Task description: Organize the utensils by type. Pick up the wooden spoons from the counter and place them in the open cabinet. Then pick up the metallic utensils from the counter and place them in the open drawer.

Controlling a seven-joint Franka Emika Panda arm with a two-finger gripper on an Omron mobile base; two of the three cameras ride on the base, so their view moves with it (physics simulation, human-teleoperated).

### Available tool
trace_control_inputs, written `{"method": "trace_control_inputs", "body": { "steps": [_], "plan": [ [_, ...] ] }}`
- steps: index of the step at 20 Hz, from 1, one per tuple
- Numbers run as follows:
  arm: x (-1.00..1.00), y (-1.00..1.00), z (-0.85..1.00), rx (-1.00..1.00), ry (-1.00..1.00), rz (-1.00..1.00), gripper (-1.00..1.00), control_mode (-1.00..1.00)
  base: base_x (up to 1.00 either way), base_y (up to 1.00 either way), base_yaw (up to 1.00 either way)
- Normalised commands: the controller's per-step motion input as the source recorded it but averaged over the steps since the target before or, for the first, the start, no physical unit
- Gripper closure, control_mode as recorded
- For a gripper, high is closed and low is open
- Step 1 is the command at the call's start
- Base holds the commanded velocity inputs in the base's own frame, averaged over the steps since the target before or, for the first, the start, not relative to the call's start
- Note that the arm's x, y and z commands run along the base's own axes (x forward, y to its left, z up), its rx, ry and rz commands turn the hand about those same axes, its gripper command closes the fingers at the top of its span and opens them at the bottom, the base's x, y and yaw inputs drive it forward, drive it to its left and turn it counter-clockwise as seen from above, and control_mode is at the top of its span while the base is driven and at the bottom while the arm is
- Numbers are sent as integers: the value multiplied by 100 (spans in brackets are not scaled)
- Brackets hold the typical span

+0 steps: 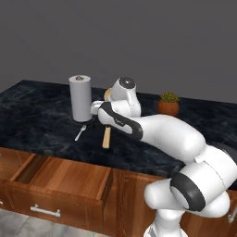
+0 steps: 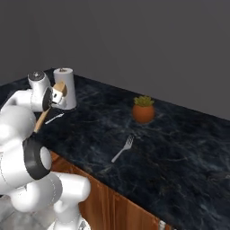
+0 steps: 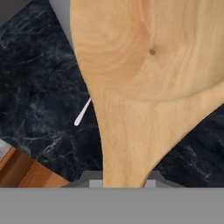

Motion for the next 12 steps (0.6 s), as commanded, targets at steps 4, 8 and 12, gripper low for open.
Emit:
{"method": "trace_control_inputs", "body": {
  "steps": [4, 8, 12],
  "plan": [
    [0, 0, 0, 0, 0, 0, 100, 100, -56, -69, 31],
    [0, 0, 0, 0, 0, 0, 100, 100, -41, -71, -18],
    [0, 0, 0, 0, 0, 0, 100, 100, -4, -31, -71]
  ]
}}
